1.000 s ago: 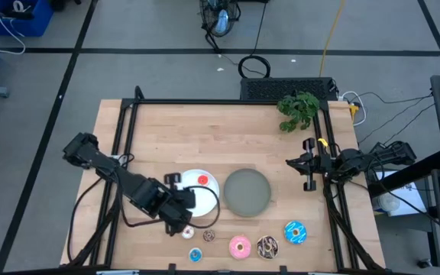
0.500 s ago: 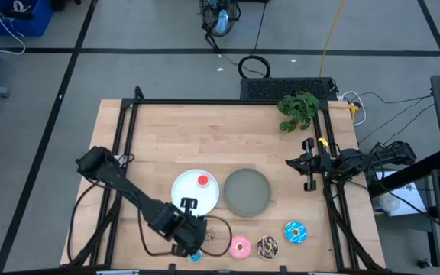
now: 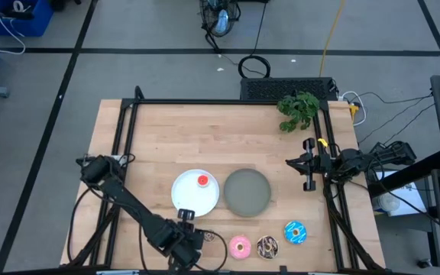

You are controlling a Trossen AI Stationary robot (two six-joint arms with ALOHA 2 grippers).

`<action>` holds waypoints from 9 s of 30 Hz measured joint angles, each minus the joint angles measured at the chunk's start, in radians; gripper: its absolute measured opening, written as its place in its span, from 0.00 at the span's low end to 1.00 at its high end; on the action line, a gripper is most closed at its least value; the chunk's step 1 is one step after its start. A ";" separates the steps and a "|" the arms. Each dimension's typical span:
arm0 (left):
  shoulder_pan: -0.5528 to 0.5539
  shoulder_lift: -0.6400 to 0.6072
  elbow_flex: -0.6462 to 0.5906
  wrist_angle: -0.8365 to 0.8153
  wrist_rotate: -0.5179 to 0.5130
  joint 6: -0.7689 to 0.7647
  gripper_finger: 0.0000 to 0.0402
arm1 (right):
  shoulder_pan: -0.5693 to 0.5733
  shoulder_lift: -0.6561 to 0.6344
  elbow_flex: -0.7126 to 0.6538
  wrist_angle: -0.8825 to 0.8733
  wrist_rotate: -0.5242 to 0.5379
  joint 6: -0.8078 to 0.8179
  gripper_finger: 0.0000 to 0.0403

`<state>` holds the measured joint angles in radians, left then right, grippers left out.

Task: Pick & Place donuts
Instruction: Put the small white donut on the white plate, then put the small brown donut on the white plate

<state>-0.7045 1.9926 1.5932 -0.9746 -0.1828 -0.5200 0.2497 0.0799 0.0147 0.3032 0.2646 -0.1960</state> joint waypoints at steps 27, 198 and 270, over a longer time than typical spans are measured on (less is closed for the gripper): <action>-0.033 -0.002 -0.197 0.172 -0.001 -0.156 0.53 | 0.000 0.000 0.000 0.014 -0.001 0.032 0.01; 0.280 -0.140 0.023 -0.259 -0.004 0.147 0.41 | 0.000 0.000 0.000 0.017 -0.005 0.079 0.01; 0.105 0.155 0.001 0.270 0.093 0.306 0.41 | 0.000 0.015 0.000 0.022 0.000 0.068 0.01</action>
<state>-0.5991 2.1480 1.5940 -0.7049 -0.0897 -0.2137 0.2497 0.0952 0.0151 0.3249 0.2642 -0.1276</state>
